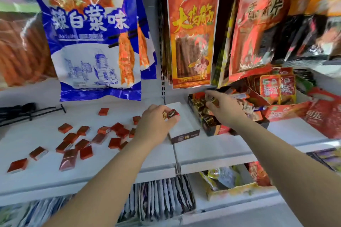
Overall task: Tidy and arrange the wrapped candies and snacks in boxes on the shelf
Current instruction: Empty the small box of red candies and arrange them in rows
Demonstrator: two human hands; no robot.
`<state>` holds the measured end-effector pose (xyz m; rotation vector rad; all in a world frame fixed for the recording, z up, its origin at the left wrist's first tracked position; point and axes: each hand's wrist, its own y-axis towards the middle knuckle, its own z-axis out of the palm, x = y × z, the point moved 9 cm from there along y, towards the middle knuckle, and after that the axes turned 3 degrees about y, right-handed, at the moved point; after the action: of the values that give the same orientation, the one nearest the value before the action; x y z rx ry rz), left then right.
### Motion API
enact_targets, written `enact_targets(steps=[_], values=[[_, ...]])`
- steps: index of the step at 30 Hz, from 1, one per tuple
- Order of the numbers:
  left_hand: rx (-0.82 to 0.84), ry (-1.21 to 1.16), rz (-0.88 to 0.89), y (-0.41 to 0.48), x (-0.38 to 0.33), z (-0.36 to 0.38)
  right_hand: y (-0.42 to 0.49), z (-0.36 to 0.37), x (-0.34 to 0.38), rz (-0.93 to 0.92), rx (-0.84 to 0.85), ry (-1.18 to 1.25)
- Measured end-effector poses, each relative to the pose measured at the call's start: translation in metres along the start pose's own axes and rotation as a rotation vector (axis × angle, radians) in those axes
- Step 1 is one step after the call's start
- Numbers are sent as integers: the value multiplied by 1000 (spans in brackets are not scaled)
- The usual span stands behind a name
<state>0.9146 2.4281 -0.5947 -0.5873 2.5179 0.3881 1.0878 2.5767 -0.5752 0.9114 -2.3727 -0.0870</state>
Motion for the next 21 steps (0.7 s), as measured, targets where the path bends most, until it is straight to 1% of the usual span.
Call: enact_targets(steps=[2,3,4,7,9,12,16,19,21], values=[[31,-26,-5,13,-16,14,3,8,-12,47,109,-63],[47,-29,3,20,-25,21,1,7,-16,58,113,-43],[57,-31,18,26,-37,28,-3,2,-19,59,81,-1],[72,-44,64,43,-68,47,-26,-15,-34,65,-145,121],[78,-46,75,53,-84,61,-41,-17,-47,79,-237,165],[68,-59,69,62,-100,78,-59,-8,-53,76,-246,210],[26,-76,84,66,-110,81,-69,-7,-50,85,-240,189],[52,-161,85,60,-103,79,-71,-11,-44,57,-251,169],[77,-196,122,49,-101,74,-71,-13,-43,48,-258,164]])
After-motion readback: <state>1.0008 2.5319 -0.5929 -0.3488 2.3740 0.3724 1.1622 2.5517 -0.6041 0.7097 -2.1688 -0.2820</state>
